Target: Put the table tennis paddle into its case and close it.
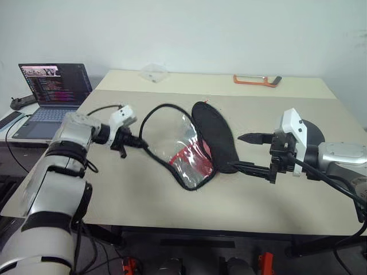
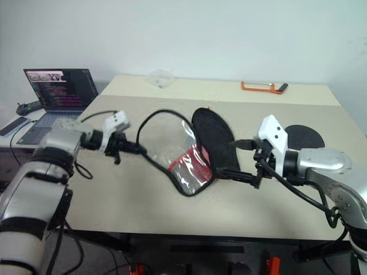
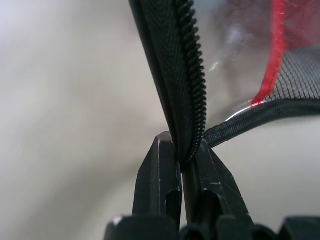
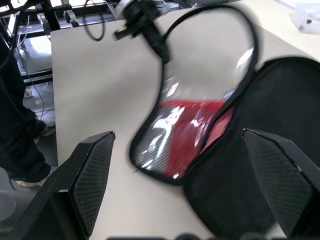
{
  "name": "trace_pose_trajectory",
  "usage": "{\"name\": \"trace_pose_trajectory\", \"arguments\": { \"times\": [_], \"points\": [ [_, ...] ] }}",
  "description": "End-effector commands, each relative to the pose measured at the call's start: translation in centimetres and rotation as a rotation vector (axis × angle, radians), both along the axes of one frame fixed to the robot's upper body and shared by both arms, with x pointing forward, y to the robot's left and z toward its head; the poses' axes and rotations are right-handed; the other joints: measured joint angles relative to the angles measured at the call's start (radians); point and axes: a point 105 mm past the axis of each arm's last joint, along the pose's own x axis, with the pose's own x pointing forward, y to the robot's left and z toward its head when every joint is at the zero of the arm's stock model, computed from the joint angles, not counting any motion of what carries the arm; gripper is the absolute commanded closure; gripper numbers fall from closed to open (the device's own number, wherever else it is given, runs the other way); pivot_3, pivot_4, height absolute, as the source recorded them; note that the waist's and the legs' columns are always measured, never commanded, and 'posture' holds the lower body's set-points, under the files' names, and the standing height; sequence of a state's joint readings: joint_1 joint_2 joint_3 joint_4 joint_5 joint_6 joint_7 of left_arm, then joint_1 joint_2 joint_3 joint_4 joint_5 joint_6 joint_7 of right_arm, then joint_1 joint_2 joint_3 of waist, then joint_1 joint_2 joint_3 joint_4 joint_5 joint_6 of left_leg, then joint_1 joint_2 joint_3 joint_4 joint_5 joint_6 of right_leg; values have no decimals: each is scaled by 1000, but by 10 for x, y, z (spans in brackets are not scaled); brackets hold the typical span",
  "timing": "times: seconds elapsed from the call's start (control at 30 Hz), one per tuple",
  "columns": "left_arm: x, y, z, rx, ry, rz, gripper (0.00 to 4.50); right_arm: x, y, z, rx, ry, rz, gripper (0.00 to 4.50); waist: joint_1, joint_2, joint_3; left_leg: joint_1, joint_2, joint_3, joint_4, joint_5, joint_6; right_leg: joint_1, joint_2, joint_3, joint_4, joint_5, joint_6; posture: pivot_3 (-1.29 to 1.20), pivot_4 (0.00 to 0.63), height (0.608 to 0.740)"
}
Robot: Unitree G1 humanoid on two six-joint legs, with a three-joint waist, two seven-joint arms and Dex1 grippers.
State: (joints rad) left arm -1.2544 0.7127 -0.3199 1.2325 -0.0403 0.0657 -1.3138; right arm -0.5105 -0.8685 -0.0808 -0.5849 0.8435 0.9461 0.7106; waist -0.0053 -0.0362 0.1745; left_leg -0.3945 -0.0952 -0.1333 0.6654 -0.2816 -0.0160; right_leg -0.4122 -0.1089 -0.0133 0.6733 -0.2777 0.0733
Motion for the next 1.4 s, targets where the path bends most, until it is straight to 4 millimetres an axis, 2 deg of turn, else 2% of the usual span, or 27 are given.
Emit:
{"name": "trace_pose_trajectory", "arguments": {
  "times": [0.03,0.2,0.33,0.4,0.5,0.6,0.63,0.83,0.87,0.97,1.03,1.1,1.2,1.4],
  "points": [
    [13,-9,26,6,-141,5,4472,-2,0,6,-12,-37,7,0,-5,0,0,-1,0,0,0,0,0,-2,0,0,0,0,0,0,150,740],
    [22,-15,29,53,-199,34,4472,-3,1,6,-14,-32,11,0,-24,0,0,-5,0,1,0,0,0,-7,0,1,4,0,0,0,150,740],
    [26,-2,14,191,-199,89,4472,-4,1,6,-12,-29,8,0,-29,0,0,-5,0,2,1,0,0,-8,0,2,5,0,0,0,150,740],
    [30,3,14,209,-231,142,4472,-5,2,5,-10,-26,8,0,-29,0,0,-5,0,2,1,0,0,-8,0,2,6,0,0,0,150,740],
    [33,3,15,209,-254,163,3713,-6,3,5,-8,-22,12,0,-26,0,0,-5,0,2,3,0,0,-8,0,2,7,0,0,0,150,740],
    [32,5,14,211,-247,159,2702,-6,3,4,-11,-22,14,0,-26,0,0,-6,0,2,5,0,0,-8,0,2,7,0,0,0,150,740],
    [31,8,13,216,-241,161,2231,-5,4,4,-11,-21,14,0,-26,0,0,-6,-1,2,5,0,0,-8,0,2,7,0,0,0,150,740],
    [24,31,12,278,-231,185,140,-3,7,1,-16,-14,19,0,-30,0,0,-6,0,2,6,0,0,-8,0,2,8,0,0,0,150,740],
    [22,36,11,307,-230,182,31,-3,7,0,-17,-11,21,0,-30,0,0,-6,0,2,6,0,0,-8,0,2,8,0,0,0,150,740],
    [15,51,8,370,-201,172,31,-1,9,-2,-14,-2,26,0,-30,0,0,-6,0,2,6,0,0,-8,0,2,8,0,0,0,150,740],
    [11,68,7,453,-219,196,31,0,10,-2,-9,2,27,0,-30,0,0,-6,0,2,6,0,0,-8,0,2,8,0,0,0,150,740],
    [9,76,11,432,-237,230,31,1,11,-2,-7,2,26,0,-29,0,0,-6,0,1,6,0,0,-8,0,2,8,0,0,0,150,740],
    [10,67,22,269,-261,229,31,9,12,-3,-3,-8,-4,0,-27,0,0,-6,0,1,8,0,0,-8,0,1,8,0,0,0,150,740],
    [1,30,42,-198,-220,92,31,49,7,-25,-40,-30,-210,0,-28,0,0,-7,-1,1,12,0,0,-7,0,1,10,2,1,0,150,740]
  ]
}}
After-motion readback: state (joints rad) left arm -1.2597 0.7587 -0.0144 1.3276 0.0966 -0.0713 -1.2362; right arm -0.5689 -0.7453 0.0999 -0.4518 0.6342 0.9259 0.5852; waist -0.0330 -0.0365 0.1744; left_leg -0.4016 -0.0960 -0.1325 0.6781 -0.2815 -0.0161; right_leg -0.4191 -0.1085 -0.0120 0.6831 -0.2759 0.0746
